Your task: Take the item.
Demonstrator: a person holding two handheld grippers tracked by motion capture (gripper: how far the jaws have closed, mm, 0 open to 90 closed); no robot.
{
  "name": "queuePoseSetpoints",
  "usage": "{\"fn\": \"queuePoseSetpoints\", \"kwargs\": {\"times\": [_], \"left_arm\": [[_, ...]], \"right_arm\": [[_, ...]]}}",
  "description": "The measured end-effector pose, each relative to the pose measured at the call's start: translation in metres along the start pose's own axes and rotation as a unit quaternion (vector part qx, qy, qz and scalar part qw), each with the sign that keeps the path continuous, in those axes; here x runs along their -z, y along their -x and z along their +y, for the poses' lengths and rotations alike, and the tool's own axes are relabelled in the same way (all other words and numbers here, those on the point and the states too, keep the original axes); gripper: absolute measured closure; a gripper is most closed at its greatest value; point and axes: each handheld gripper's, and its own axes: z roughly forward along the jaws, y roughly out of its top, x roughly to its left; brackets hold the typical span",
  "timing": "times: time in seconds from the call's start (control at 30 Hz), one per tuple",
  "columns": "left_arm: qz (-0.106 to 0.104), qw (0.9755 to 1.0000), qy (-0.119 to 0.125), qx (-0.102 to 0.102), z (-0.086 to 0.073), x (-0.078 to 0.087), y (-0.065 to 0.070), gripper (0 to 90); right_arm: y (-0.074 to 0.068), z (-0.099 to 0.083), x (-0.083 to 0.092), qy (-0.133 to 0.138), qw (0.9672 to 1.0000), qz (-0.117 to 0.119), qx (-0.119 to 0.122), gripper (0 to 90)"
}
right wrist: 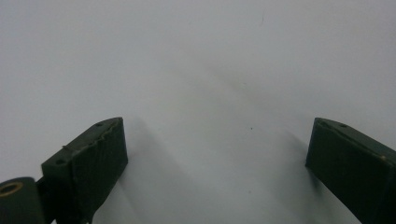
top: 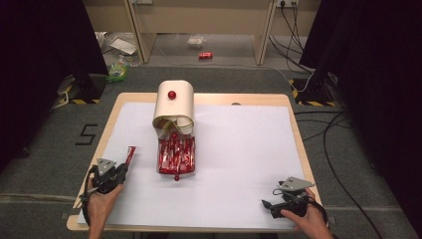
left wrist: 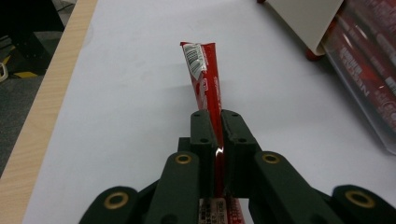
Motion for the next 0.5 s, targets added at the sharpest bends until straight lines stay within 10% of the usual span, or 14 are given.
{"fn": "queuePoseSetpoints", "kwargs": {"times": [0.5], "left_arm": [[0.009,0.9997,-0.022,-0.007,-0.008,-0.013,0.004,82.8]], "right_arm": [[0.000,0.000,0.000,0.000,1.0000,0.000,0.000,5.6]]}}
